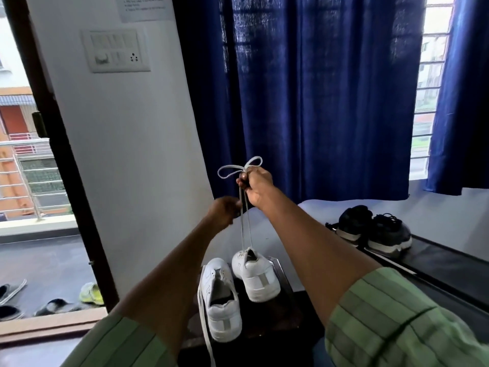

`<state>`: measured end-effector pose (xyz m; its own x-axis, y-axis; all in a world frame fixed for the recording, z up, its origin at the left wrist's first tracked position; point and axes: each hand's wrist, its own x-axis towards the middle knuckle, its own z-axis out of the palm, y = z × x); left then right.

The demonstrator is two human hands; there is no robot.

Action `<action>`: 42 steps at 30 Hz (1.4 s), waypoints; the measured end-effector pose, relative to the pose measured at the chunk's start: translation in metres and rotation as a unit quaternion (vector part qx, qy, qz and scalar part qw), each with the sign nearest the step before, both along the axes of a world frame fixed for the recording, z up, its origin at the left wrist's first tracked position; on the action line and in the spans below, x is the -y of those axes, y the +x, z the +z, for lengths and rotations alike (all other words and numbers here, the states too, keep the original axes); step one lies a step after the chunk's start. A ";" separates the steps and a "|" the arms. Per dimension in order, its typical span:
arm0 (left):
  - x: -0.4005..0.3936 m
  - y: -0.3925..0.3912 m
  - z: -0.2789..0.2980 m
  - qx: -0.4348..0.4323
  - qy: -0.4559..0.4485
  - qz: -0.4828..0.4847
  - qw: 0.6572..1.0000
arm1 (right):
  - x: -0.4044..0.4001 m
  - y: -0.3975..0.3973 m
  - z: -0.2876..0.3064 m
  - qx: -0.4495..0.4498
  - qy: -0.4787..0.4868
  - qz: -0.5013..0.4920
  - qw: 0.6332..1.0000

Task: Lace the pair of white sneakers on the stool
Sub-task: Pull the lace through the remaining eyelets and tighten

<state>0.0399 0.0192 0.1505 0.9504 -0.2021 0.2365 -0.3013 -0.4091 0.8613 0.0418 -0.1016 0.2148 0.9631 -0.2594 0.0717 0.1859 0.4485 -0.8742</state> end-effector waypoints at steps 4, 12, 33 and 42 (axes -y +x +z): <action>0.011 0.005 -0.040 0.041 0.083 -0.046 0.995 | -0.004 0.001 0.000 0.015 0.020 0.017 1.000; 0.017 0.024 -0.087 0.032 0.073 0.047 0.996 | 0.023 -0.008 -0.060 -0.040 -0.065 -0.054 0.996; -0.004 0.004 -0.175 -0.003 0.141 -0.159 0.977 | 0.045 -0.021 -0.232 -0.145 -0.620 -0.074 0.768; -0.003 0.020 -0.166 0.116 0.244 -0.167 0.948 | 0.065 -0.015 -0.222 -0.131 -0.597 -0.017 0.791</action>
